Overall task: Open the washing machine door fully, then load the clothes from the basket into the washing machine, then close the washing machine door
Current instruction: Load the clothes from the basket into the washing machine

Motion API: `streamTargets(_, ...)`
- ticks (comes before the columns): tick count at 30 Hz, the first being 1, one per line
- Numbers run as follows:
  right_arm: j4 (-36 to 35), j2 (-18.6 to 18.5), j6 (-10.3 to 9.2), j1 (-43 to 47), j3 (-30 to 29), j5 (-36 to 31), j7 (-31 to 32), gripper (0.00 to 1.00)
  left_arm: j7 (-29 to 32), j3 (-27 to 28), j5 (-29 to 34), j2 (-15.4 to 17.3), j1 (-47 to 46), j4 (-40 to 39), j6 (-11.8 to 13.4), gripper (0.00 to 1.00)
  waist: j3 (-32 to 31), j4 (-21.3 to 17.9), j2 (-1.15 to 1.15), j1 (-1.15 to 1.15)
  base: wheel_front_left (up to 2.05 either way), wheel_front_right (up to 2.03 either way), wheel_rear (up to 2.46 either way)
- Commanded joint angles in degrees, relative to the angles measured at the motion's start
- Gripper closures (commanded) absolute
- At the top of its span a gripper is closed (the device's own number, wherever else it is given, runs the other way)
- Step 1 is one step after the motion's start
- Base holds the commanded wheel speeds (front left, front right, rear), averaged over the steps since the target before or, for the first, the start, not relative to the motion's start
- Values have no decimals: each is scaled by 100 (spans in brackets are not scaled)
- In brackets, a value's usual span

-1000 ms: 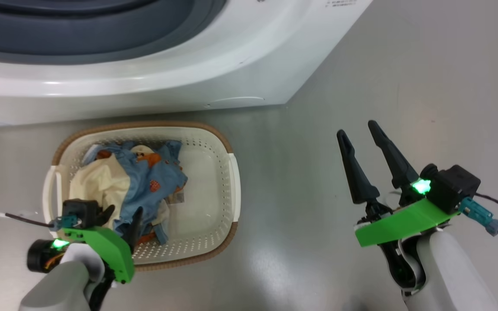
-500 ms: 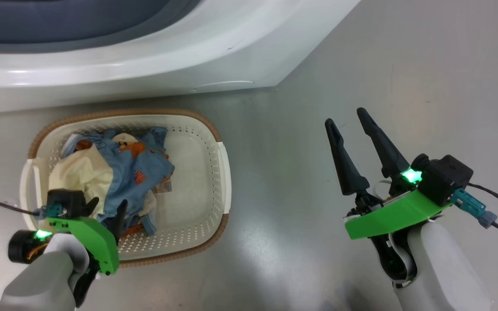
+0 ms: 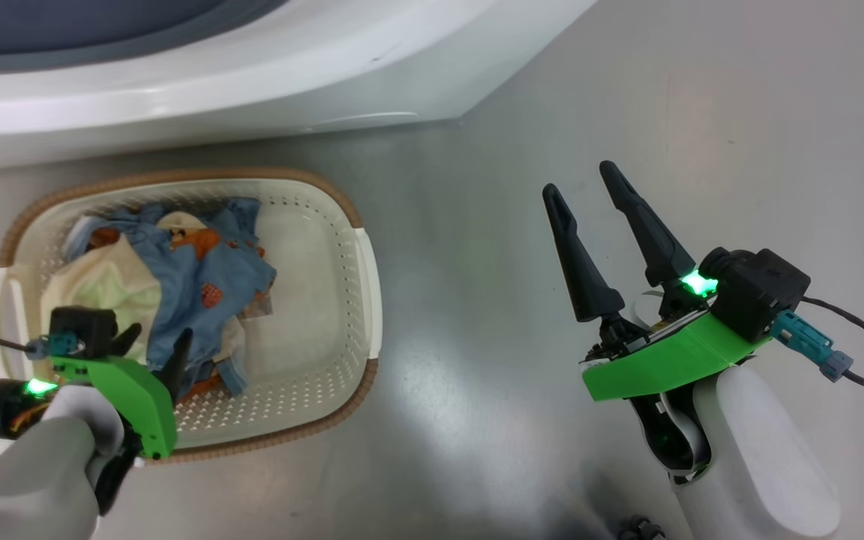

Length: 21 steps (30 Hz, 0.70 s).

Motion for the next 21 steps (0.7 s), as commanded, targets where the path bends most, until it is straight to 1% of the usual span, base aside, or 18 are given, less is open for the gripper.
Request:
streamTargets(1,-139,63,9,91,138,-28,-27,0,-9,44,-42,232,-99,-7,-17,0,91,-70,0,0,0,0,0)
streamTargets(21,-239,77,9,-61,303,136,-27,0,108,-179,-196,554,-412,-82,-17,0,409,-304,0,0,0,0,0)
